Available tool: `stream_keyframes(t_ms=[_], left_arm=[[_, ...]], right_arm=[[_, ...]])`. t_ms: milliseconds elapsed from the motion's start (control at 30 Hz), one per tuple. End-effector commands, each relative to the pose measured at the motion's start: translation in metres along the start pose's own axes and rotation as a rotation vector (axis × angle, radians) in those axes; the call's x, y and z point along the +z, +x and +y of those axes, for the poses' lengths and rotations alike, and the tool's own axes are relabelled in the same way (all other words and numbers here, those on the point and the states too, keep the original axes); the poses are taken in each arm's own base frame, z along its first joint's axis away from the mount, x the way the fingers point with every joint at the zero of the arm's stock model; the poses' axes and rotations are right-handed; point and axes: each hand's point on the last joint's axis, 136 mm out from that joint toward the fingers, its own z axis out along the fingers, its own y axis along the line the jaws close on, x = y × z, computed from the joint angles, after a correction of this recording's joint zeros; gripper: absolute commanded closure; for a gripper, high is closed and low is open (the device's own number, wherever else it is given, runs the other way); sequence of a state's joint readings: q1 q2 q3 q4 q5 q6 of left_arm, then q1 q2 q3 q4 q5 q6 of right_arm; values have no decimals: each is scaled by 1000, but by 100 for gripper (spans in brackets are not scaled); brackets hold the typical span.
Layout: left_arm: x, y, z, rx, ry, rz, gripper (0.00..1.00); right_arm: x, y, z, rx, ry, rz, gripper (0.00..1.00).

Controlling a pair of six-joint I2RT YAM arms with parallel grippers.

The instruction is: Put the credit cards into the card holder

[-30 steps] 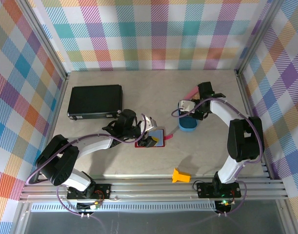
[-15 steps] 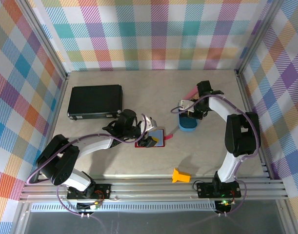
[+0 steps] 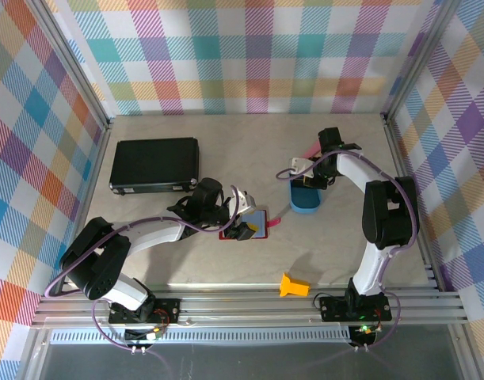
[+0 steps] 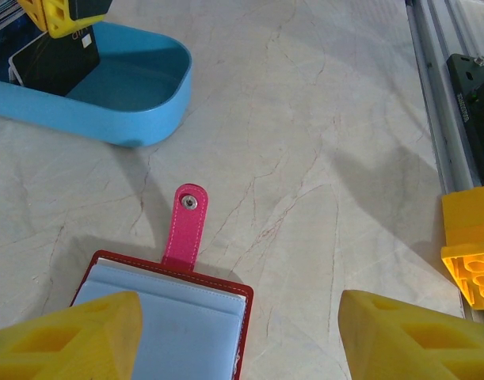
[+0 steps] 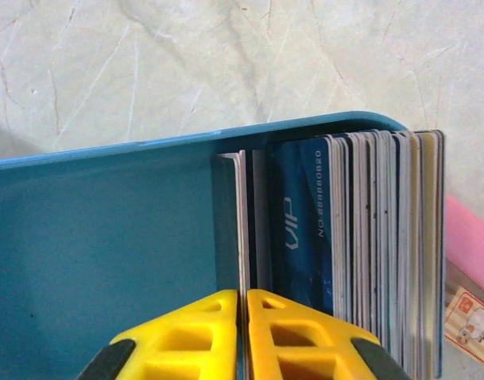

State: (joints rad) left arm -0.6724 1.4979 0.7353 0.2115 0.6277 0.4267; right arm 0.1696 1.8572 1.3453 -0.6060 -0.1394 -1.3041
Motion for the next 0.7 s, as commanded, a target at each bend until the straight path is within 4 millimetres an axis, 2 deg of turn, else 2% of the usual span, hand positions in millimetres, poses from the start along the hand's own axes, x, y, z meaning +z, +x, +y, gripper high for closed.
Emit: stream_keyframes(t_ms=[0, 100, 167, 333, 500, 667], left_arm=[[4, -5, -7, 4, 35, -4, 34], [4, -4, -7, 3, 36, -2, 34], [5, -4, -7, 2, 36, 1, 34], [5, -3, -8, 2, 37, 4, 34], [6, -3, -9, 1, 43, 5, 34], [7, -2, -11, 3, 47, 8, 34]], right_arm=[[-3, -5, -6, 9, 7, -28, 88], [-4, -6, -6, -2, 16, -31, 75], [-6, -7, -8, -7, 43, -43, 62], [-9, -9, -5, -24, 93, -67, 47], [-7, -6, -11, -32, 170, -61, 43], [-13, -8, -28, -19, 249, -64, 42]])
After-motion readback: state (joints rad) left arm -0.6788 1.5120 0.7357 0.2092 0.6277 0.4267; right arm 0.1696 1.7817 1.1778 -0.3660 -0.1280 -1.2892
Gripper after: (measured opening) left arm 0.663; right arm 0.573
